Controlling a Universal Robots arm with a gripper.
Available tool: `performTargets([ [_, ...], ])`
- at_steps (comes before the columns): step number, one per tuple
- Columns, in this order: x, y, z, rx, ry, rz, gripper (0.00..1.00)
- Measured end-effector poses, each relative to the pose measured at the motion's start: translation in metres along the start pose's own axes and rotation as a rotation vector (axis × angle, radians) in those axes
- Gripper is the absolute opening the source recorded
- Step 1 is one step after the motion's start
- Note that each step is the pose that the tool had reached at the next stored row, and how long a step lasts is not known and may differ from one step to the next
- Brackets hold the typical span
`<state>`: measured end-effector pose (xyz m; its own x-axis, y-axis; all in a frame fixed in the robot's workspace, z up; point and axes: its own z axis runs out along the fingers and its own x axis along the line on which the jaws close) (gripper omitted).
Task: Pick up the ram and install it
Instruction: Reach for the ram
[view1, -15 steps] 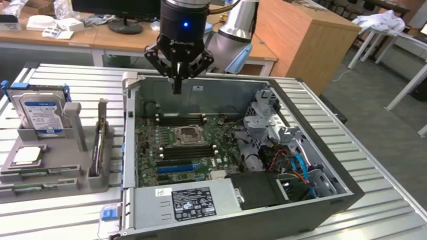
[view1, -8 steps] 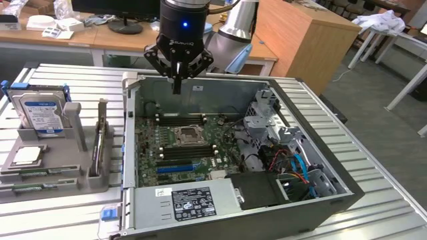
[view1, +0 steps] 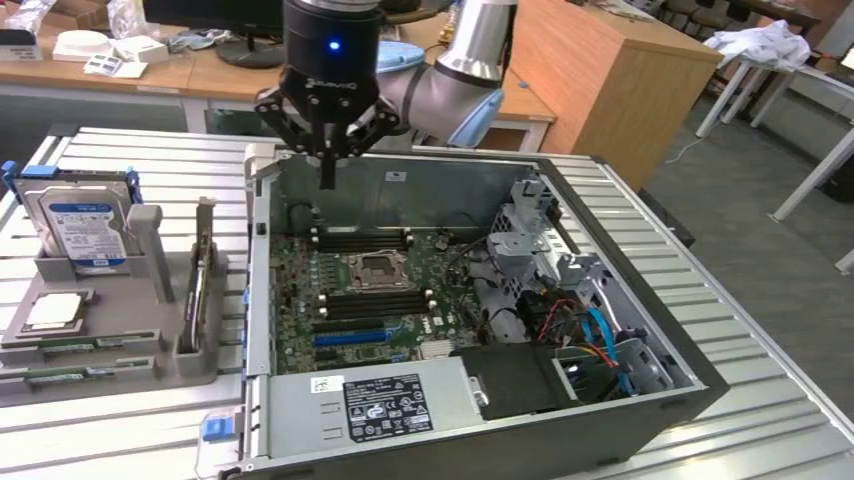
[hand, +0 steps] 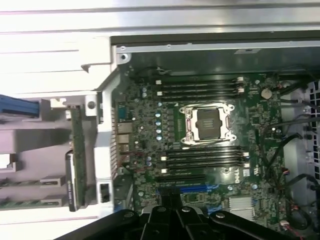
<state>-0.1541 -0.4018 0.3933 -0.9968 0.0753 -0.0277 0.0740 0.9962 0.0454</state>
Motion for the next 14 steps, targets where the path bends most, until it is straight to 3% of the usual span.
performTargets([
  [14, 0.063, -0.0122, -0.0023, 0.0001, -0.0005, 0.0, 0.11],
])
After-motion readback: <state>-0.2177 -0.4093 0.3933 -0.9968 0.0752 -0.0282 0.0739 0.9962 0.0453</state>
